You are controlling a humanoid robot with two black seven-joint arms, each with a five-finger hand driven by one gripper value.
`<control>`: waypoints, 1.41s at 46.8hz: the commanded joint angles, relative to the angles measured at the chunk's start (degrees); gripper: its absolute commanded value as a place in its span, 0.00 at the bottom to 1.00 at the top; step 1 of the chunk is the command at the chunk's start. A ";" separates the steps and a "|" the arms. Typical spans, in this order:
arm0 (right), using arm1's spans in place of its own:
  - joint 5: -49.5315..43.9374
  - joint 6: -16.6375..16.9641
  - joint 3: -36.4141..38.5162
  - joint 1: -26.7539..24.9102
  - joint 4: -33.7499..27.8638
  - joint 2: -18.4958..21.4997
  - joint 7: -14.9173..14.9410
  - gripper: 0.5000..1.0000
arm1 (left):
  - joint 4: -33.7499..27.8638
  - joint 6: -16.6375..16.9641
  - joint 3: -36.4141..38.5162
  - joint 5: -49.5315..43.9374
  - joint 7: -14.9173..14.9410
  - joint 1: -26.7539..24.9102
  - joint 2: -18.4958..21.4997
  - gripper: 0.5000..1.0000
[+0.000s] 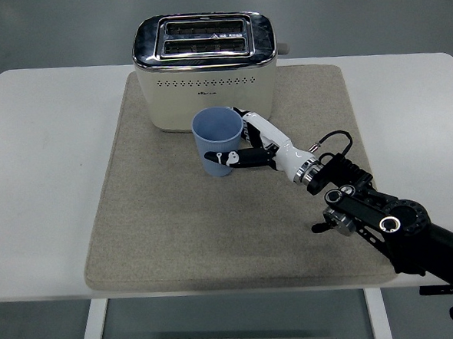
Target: Put the water cup in front of the bread machine
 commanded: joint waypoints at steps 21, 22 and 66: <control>0.05 0.09 0.00 -0.35 0.39 0.05 -0.01 0.83 | 0.00 0.00 0.00 0.05 0.00 0.00 0.00 1.00; 0.05 0.09 0.00 -0.35 0.39 0.05 -0.01 0.83 | 0.00 0.00 0.00 0.05 0.00 0.00 0.00 1.00; 0.05 0.00 0.00 -0.35 0.92 -0.22 -0.01 0.83 | 0.00 0.00 0.00 -0.03 0.00 0.00 0.00 1.00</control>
